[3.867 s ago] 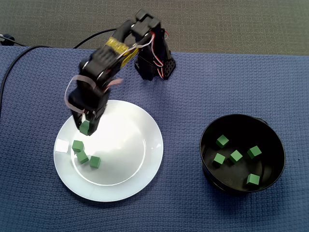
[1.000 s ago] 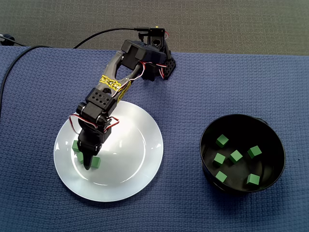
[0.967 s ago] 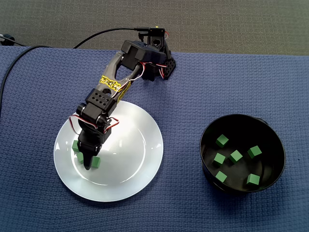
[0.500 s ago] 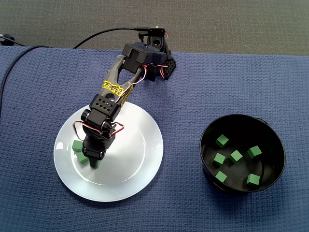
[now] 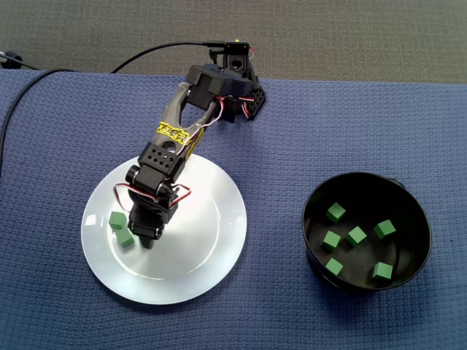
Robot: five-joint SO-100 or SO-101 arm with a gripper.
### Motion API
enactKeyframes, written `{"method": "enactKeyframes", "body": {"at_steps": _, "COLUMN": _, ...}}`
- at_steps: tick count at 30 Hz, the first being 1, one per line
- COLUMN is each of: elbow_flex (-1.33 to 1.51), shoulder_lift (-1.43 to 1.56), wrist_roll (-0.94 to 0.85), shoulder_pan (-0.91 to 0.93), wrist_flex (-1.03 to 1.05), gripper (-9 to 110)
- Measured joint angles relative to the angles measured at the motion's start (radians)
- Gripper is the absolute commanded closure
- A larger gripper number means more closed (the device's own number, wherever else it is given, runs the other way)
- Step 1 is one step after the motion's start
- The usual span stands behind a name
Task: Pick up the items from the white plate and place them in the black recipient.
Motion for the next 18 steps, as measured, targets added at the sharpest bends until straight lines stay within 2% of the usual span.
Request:
{"method": "enactKeyframes", "body": {"at_steps": 9, "elbow_flex": 0.104, "shoulder_lift": 0.446, "wrist_roll": -0.072, "shoulder_pan": -0.031, "wrist_flex": 0.032, "gripper": 102}}
{"method": "enactKeyframes", "body": {"at_steps": 14, "elbow_flex": 0.104, "shoulder_lift": 0.716, "wrist_roll": -0.115, "shoulder_pan": -0.227, "wrist_flex": 0.058, "gripper": 102}}
{"method": "enactKeyframes", "body": {"at_steps": 18, "elbow_flex": 0.13, "shoulder_lift": 0.857, "wrist_roll": -0.153, "shoulder_pan": -0.474, "wrist_flex": 0.052, "gripper": 102}}
